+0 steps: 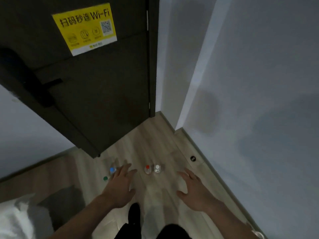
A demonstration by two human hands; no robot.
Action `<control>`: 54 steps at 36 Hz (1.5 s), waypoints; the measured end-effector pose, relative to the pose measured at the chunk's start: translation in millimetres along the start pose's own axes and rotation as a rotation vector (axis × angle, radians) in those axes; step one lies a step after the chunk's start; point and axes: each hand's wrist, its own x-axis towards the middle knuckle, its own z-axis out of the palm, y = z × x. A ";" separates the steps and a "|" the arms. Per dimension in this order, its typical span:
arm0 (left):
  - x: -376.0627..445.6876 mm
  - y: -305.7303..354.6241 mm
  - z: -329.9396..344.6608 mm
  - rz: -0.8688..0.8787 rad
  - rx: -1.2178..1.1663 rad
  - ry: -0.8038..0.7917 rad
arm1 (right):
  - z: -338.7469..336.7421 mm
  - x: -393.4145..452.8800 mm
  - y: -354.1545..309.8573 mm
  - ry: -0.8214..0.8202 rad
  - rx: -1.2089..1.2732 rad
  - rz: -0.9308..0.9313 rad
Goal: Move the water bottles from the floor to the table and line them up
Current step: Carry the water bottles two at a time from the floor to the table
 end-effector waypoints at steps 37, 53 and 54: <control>505.6 -124.2 378.3 -0.062 0.083 -0.362 | 290.1 520.4 203.0 -0.144 0.116 0.319; 524.7 -139.1 404.8 0.032 0.175 -0.213 | 326.1 559.5 222.5 0.030 0.236 0.344; 518.8 -136.6 395.9 0.041 0.156 -0.202 | 319.8 552.4 219.5 0.033 0.245 0.344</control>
